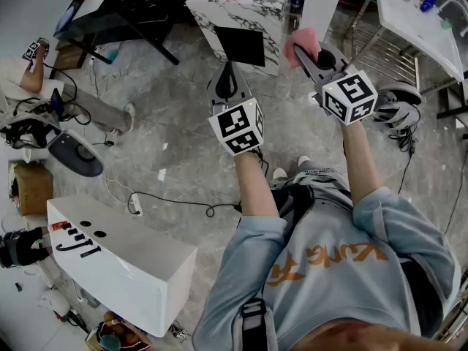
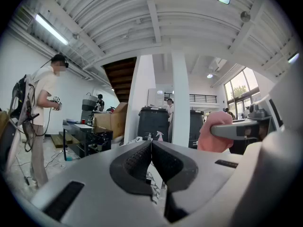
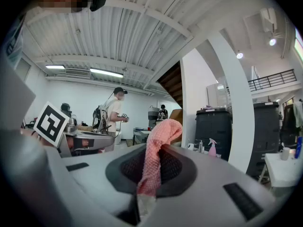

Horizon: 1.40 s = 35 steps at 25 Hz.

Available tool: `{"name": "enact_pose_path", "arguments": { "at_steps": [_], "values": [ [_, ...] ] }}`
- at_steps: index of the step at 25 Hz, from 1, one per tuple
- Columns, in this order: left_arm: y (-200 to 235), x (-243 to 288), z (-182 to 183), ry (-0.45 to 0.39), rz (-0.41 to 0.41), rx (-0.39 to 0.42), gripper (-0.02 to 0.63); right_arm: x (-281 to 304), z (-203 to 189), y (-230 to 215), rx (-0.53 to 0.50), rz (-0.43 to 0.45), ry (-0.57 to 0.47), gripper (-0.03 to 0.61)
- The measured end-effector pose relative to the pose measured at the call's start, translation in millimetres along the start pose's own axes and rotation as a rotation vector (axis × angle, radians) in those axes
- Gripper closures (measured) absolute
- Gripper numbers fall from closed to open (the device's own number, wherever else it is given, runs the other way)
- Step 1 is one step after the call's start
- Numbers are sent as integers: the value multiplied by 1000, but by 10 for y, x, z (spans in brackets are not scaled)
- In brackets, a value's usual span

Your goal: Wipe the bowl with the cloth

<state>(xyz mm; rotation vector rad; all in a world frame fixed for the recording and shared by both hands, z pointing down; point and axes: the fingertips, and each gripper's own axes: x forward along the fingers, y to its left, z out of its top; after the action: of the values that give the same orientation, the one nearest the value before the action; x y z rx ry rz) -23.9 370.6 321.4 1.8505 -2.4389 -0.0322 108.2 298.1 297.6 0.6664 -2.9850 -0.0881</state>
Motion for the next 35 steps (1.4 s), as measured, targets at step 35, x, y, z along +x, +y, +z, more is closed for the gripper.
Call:
{"name": "enact_pose_path", "arguments": {
  "at_steps": [35],
  "values": [
    [751,505,728,-132,30,-60,591,750,761,-380,-163,-75,-47,538]
  ]
}}
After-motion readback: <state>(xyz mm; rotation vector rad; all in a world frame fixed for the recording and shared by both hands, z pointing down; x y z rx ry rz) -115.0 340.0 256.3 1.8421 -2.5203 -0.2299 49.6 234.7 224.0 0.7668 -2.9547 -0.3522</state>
